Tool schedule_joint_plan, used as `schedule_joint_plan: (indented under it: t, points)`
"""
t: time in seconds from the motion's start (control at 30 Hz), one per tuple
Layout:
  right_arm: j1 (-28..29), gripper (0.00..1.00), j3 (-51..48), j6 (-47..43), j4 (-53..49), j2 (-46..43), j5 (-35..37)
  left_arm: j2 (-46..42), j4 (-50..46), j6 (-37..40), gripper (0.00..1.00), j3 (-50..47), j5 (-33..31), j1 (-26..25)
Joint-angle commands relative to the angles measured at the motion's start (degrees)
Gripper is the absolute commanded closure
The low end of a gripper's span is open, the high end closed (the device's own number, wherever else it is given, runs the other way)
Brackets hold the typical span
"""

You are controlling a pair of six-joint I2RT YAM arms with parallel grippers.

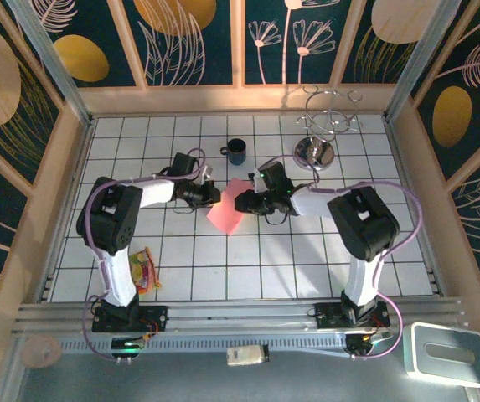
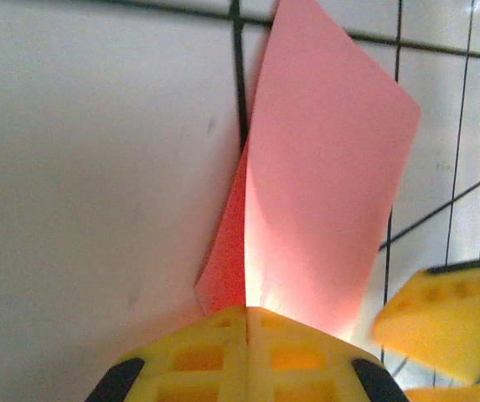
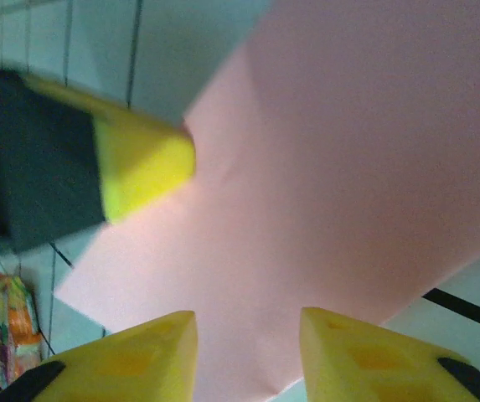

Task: Fold a paper plane with a square sheet of paper (pick it up from the middle)
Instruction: Third fold the triangle at the center of the table.

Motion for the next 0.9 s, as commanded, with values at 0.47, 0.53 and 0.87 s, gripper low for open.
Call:
schedule_joint_plan:
  t: [0.47,0.53,0.87]
  points:
    - [20.1,0.51,-3.8,-16.2,6.2,-7.8,31.5,-16.9,15.3,-28.0,1.0,-17.9,-9.7,0.4]
    - [21.8,0.47,-3.7,-16.7,7.5,-6.7,32.2,-16.4,15.8,-28.4,1.0,-17.7,-9.6,0.4]
    - [24.3,0.36,-1.7,-20.8,10.4,-0.6,38.3,-15.6,15.5,-28.8,1.0,-16.9,-8.9,0.4]
